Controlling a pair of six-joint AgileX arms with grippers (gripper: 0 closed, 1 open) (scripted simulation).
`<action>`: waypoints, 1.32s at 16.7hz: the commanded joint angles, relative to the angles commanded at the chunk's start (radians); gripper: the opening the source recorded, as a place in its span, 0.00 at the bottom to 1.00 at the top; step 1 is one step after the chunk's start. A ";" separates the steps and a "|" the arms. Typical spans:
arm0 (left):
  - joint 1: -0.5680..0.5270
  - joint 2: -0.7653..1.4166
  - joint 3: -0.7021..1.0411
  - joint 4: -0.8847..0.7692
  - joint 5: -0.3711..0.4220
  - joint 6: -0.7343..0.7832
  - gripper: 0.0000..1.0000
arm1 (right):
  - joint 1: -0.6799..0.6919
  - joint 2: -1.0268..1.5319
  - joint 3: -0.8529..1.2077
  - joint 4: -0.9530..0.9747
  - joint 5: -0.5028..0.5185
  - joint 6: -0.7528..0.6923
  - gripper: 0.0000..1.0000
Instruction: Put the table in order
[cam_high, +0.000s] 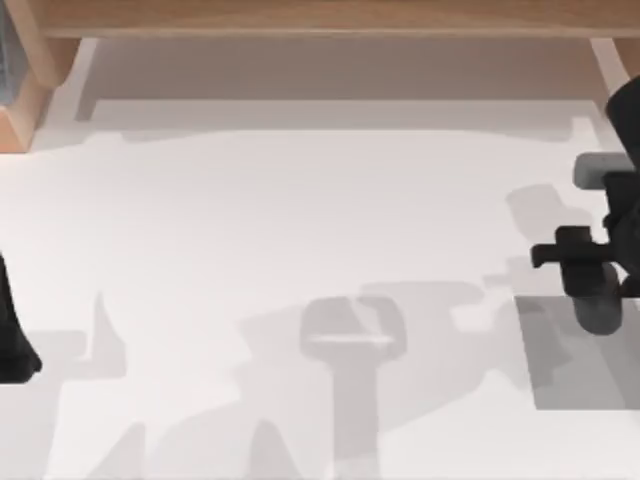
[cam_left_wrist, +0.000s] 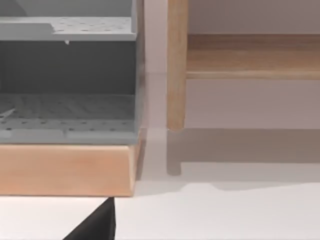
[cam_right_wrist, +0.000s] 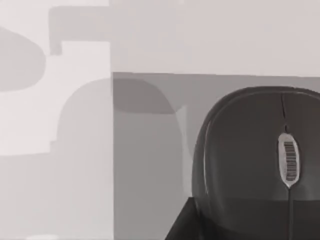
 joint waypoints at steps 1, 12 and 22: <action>0.000 0.000 0.000 0.000 0.000 0.000 1.00 | 0.000 -0.002 0.002 0.003 0.000 0.000 0.00; 0.000 0.000 0.000 0.000 0.000 0.000 1.00 | 0.002 0.030 -0.032 0.015 0.001 0.000 0.00; 0.000 0.000 0.000 0.000 0.000 0.000 1.00 | 0.003 0.066 -0.067 0.007 0.000 0.000 0.15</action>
